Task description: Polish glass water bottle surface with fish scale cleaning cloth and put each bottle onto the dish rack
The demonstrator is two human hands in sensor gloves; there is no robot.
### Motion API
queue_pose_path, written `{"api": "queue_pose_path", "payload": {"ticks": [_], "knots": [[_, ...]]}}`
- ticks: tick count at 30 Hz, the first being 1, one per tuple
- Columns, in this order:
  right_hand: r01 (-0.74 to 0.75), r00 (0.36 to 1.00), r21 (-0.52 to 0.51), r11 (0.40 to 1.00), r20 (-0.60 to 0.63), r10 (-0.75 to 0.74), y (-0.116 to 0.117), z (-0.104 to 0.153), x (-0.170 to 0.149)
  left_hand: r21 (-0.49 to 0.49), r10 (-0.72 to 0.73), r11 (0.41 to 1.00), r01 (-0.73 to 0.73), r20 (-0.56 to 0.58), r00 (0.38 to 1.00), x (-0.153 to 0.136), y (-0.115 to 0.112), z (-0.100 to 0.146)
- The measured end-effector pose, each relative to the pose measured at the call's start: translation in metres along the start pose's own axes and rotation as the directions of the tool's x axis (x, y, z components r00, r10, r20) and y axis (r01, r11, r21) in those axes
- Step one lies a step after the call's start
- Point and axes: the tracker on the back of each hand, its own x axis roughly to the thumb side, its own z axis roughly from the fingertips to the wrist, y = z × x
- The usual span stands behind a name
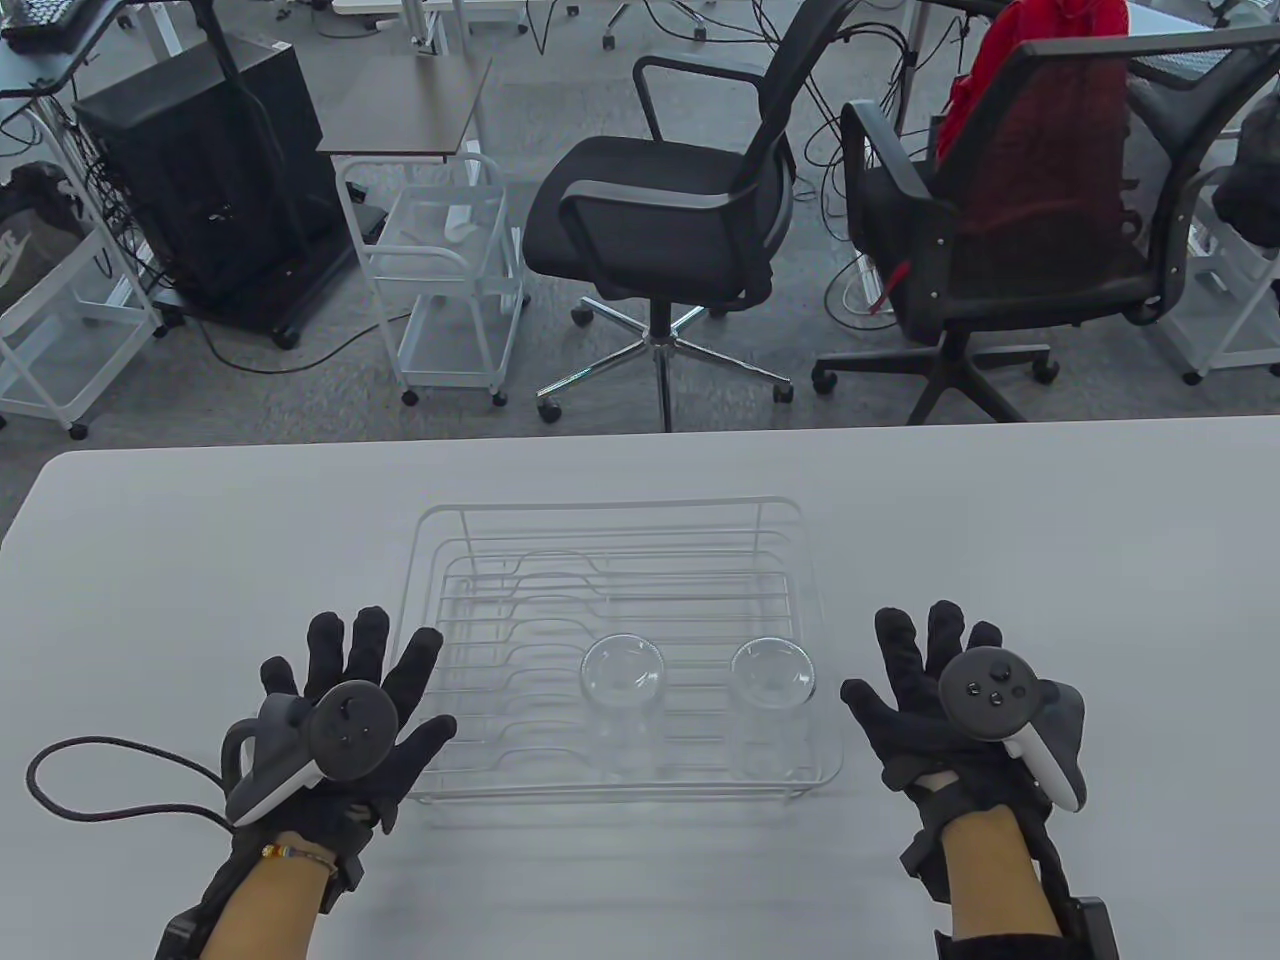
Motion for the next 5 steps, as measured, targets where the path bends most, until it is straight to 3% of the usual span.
{"api": "queue_pose_path", "payload": {"ticks": [5], "knots": [[0.014, 1.000, 0.009, 1.000, -0.014, -0.014, 0.0006, -0.0009, -0.0022, -0.036, -0.010, 0.999, 0.010, 0.004, 1.000, 0.0006, -0.0060, -0.0022]]}}
